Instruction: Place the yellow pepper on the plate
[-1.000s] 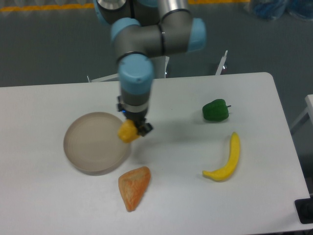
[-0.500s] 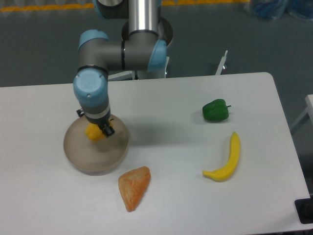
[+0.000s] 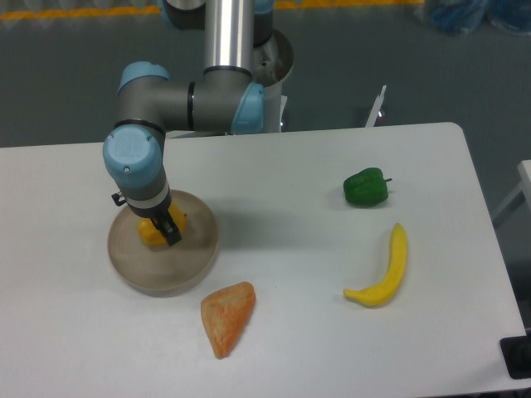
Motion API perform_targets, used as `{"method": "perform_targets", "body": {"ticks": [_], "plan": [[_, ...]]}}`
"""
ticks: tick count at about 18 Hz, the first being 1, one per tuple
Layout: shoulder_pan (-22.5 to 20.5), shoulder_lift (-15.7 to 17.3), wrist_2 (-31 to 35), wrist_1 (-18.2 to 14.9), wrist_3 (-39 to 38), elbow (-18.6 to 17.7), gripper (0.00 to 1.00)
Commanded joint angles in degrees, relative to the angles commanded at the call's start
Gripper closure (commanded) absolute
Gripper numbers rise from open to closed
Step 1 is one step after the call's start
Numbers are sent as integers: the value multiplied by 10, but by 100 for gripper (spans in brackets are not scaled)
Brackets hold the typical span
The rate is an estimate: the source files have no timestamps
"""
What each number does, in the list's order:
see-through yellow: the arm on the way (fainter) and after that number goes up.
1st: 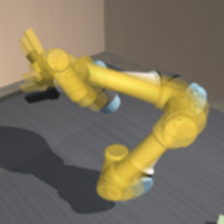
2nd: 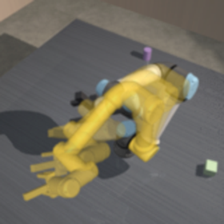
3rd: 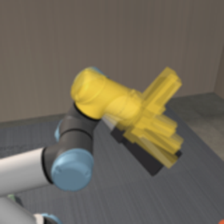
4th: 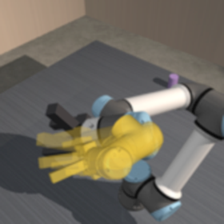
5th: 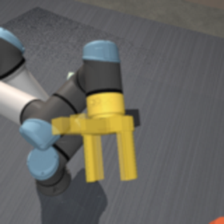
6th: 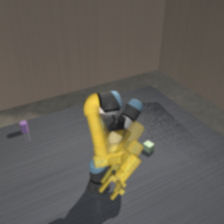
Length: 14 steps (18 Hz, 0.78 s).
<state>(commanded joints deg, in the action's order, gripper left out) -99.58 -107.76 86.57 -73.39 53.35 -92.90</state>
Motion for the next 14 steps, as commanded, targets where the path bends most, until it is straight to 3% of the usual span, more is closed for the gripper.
{"method": "perform_targets", "body": {"ticks": [3, 5, 7, 9, 14], "plan": [[-42, 16, 33, 4, 4, 10, 0], [-101, 26, 75, 2, 16, 15, 0], [-150, 30, 77, -1, 65, 18, 0], [-205, 27, 77, -3, 104, 40, 0], [-269, -12, 70, 2, 159, 90, 0]]}}
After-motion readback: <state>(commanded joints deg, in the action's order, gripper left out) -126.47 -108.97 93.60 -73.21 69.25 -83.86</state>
